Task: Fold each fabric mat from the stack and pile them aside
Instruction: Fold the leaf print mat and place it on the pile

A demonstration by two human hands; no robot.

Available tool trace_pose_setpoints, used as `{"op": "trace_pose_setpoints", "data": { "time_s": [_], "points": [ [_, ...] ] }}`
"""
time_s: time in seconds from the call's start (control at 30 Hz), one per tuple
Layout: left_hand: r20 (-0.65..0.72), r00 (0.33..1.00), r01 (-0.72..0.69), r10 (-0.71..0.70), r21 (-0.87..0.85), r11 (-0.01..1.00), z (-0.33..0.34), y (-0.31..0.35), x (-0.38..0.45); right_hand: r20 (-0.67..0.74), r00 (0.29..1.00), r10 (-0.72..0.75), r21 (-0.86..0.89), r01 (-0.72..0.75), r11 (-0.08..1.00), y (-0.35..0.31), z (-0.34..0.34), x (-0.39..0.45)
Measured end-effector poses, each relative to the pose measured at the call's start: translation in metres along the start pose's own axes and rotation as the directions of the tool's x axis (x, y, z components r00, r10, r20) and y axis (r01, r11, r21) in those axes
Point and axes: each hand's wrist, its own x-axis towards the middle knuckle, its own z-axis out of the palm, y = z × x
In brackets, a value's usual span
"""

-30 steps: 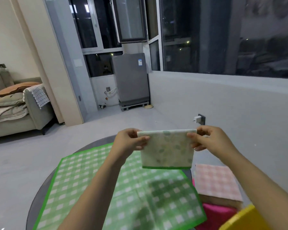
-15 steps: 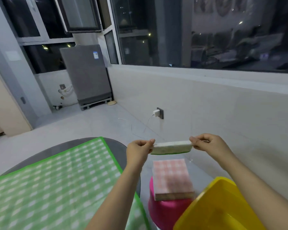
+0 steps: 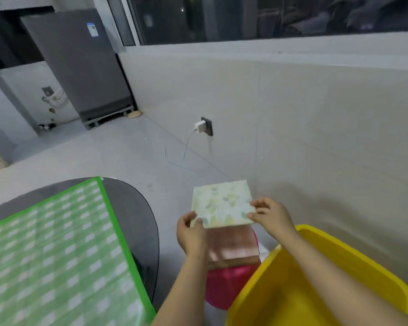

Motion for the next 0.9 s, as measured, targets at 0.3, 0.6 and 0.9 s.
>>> {"op": "trace_pose_setpoints", "data": {
  "time_s": [0.3, 0.6, 0.9],
  "points": [
    [0.017, 1.000, -0.003, -0.001, 0.201, 0.980, -0.009, -0.070, 0.002, -0.053, 0.996, 0.074, -0.272, -0.086, 0.959, 0.070, 0.030, -0.012],
    [0.020, 1.000, -0.017, 0.013, 0.234, 0.972, -0.010, -0.087, 0.004, -0.053, 0.998, 0.024, -0.326, -0.040, 0.944, 0.083, 0.036, -0.015],
    [0.013, 0.999, -0.053, 0.051, 0.284, 0.957, -0.009, -0.098, 0.004, -0.040, 0.999, -0.009, -0.405, -0.008, 0.914, 0.100, 0.042, -0.015]
  ]
}}
